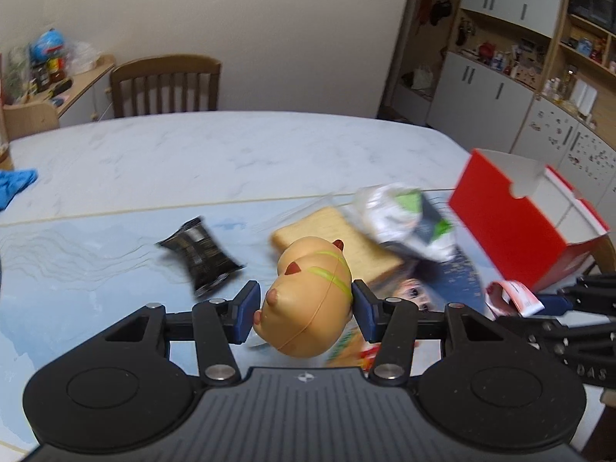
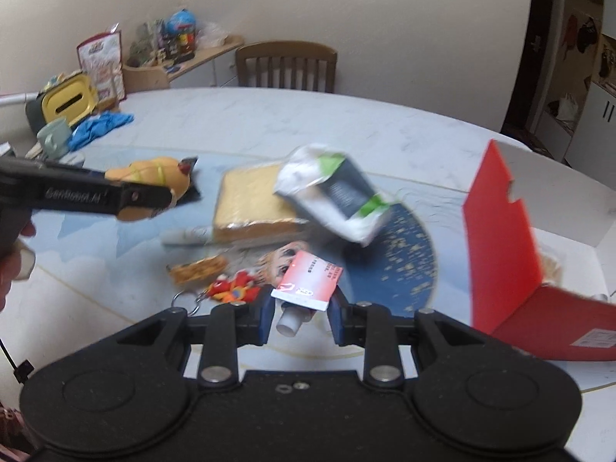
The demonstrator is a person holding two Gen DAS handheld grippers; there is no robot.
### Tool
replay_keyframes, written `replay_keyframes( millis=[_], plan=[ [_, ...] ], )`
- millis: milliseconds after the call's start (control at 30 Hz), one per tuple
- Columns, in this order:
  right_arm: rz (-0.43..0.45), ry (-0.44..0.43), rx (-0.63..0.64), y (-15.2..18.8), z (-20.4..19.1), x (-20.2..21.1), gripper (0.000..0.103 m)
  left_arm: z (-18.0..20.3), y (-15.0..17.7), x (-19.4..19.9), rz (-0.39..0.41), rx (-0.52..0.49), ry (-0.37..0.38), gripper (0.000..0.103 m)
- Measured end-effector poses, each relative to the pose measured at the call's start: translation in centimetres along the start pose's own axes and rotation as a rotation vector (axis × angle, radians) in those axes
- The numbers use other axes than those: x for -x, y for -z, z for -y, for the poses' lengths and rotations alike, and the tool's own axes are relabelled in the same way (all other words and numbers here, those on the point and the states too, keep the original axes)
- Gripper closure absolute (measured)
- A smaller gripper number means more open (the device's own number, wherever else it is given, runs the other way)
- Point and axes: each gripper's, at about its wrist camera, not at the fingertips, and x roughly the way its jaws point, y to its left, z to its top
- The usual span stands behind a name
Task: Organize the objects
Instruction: 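Carry the squishy toy and keychain tube into the red shoebox with both tools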
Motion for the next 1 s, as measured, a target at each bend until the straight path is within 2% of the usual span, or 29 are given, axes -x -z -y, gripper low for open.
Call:
replay_keyframes(
  millis=[467,1000],
  plan=[
    [0.116,0.032,-0.051,-1.9,8.6,4.8,0.075,10.1,-3.2,-0.4,0.017,-0.080,0.118,0.053],
    [0.121,0.096,-0.092,-1.1,18.7,6.4,0.075,22.3,-6.1,-4.3,0.024,-0.195,0.220,0.053]
  ],
)
